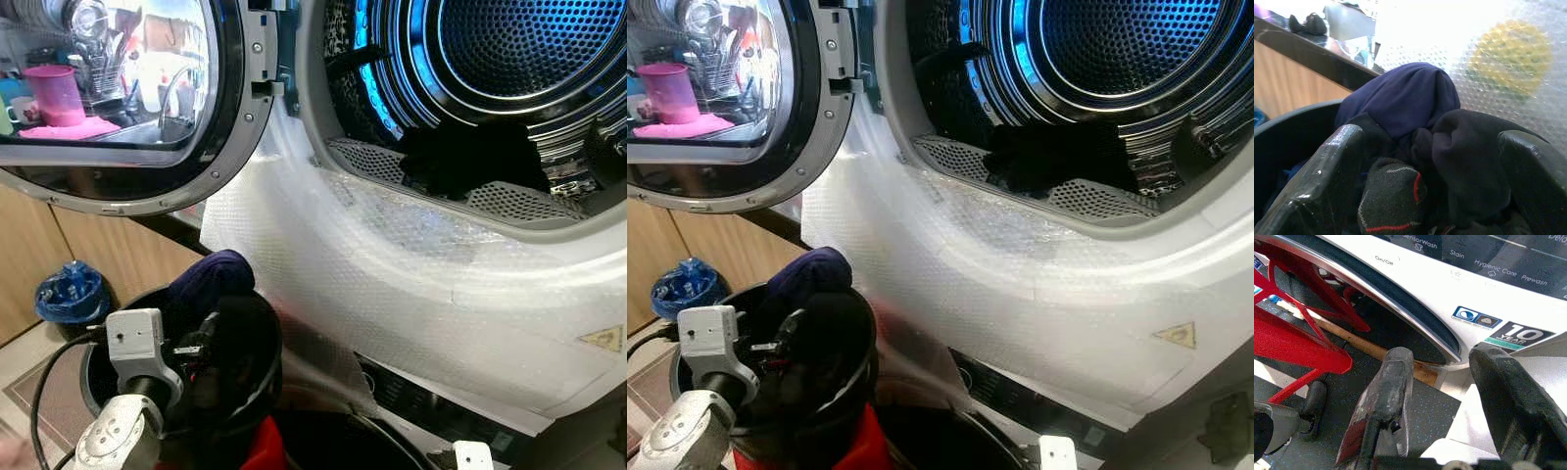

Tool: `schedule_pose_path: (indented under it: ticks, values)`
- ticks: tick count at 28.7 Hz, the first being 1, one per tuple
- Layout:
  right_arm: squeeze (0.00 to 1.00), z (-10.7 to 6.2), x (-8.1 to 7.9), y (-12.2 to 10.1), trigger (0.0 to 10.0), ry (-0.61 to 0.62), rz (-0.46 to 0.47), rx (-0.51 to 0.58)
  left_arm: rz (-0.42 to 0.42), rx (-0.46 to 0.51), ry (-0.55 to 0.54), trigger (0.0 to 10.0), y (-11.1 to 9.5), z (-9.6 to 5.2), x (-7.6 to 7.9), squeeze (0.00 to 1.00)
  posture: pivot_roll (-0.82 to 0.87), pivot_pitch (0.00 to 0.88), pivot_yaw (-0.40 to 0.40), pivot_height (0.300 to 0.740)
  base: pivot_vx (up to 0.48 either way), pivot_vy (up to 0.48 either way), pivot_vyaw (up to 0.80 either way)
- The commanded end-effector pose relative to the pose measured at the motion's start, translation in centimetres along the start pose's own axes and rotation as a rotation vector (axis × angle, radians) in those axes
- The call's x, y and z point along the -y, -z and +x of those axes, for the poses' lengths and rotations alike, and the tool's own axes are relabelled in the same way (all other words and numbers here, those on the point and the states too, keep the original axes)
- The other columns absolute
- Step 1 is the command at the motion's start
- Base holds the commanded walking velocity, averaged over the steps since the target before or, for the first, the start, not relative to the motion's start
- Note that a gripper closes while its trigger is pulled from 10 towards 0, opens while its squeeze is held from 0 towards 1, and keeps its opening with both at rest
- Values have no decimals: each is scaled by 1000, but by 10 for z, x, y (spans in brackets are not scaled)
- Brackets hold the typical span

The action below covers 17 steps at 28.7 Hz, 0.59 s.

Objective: Clothes washing

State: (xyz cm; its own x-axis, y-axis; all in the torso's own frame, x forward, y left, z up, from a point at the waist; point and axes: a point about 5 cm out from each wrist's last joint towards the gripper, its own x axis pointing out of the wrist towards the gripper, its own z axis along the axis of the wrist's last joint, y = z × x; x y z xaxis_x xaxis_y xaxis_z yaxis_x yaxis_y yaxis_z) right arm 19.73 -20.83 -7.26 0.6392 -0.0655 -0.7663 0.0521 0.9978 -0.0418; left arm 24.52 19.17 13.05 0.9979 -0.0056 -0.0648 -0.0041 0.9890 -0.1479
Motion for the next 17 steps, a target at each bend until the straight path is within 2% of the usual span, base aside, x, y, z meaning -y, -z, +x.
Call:
schedule_pose_path:
  ticks: [1, 6, 8, 9, 10, 13, 14, 15, 16, 17]
  values:
    - [0, 1, 6, -7, 10000, 9, -11, 15, 3, 1, 35, 10000, -1, 4, 7, 0, 442, 0, -134, 740, 0, 0, 0]
    - [0, 0, 9, -7, 10000, 18, -13, 16, -12, 11, -3, 10000, -3, -1, 7, 0, 449, 0, -132, 740, 0, 0, 0]
    - [0, 0, 8, -6, 10000, 15, -17, 13, -7, 13, 21, 10000, -4, -2, 9, 0, 458, 0, -137, 740, 0, 0, 0]
    - [0, 0, 7, -5, 10000, 12, -20, 10, 7, 15, 56, 10000, -6, -2, 11, 0, 462, 0, -138, 740, 0, 0, 0]
    - [0, 0, 5, -4, 10000, 4, -28, 6, 69, 17, 102, 10000, -11, -1, 13, 0, 466, 0, -138, 740, 0, 0, 0]
    - [0, 1, 2, -4, 10000, -6, -32, 7, 144, 17, 107, 10000, -17, -2, 7, 0, 466, 0, -134, 740, 0, 0, 0]
    - [0, 1, 0, -5, 10000, -8, -31, 8, 188, 6, 98, 10000, -19, -2, 2, 1000, 465, 0, -132, 740, 0, 0, 0]
    - [0, 1, 0, -5, 10000, -9, -30, 9, 219, -1, 90, 10000, -21, -3, -2, 1000, 464, 0, -131, 740, 0, 0, 0]
    - [0, 1, -1, -5, 10000, -11, -29, 10, 309, -18, 99, 10000, -23, -4, -7, 1000, 468, 0, -131, 740, 0, 0, 0]
    - [0, 1, -1, -5, 10000, -11, -29, 10, 355, -26, 111, 10000, -23, -4, -8, 1000, 468, 0, -131, 740, 0, 0, 0]
